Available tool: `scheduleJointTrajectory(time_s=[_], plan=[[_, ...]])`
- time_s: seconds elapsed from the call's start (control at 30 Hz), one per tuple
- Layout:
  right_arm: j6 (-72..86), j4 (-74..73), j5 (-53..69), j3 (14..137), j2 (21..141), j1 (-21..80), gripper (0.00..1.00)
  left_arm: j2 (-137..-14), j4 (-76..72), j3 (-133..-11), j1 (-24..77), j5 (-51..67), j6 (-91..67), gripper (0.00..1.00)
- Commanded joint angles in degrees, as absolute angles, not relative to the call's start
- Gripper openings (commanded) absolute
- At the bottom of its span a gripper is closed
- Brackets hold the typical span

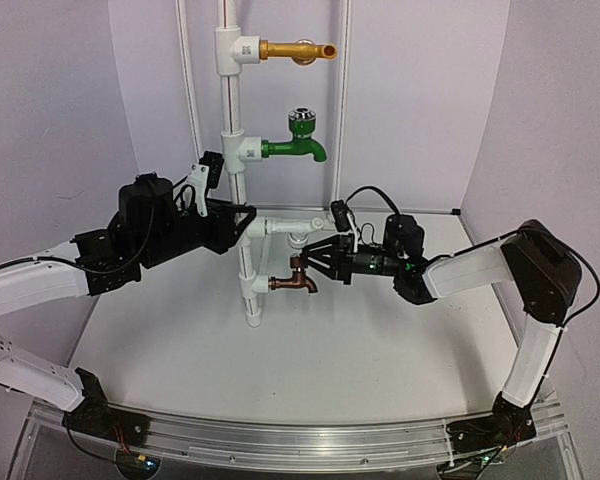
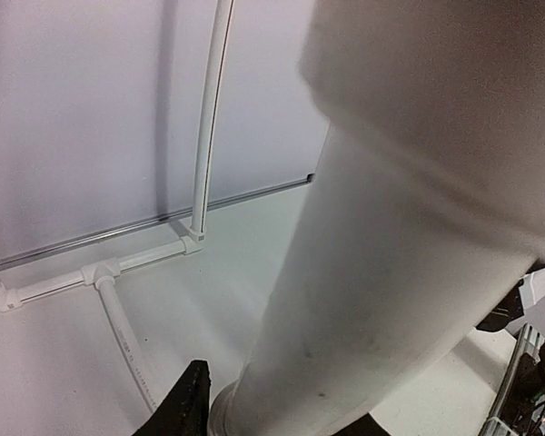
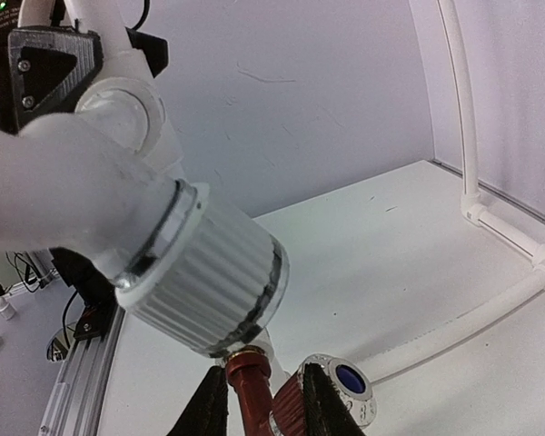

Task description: Install the water faucets

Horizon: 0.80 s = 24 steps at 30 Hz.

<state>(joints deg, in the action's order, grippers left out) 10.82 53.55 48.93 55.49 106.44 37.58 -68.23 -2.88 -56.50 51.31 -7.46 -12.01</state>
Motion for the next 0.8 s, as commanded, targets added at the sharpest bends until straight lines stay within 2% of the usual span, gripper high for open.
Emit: scheduleJointTrajectory(time_s=[0.0, 0.4, 0.63, 0.77], plan=[[9.9, 53.7, 48.8, 58.1, 109.0, 37.7, 0.26, -67.3, -2.4, -59.8, 51.4, -4.5, -14.3, 0.00], [9.8, 52.4, 46.2, 61.8, 114.0, 36.9, 0.25, -67.2, -2.4, -59.6, 51.3, -4.5, -14.3, 0.00], [7.6, 51.0, 49.3, 64.1, 118.4, 36.1, 0.24, -67.1, -2.3, -59.5, 51.3, -4.5, -14.4, 0.00], [4.5, 50.0, 51.3, 64.6, 120.8, 36.0, 0.20, -67.5, -2.1, -59.6, 51.2, -4.5, -14.7, 0.00]])
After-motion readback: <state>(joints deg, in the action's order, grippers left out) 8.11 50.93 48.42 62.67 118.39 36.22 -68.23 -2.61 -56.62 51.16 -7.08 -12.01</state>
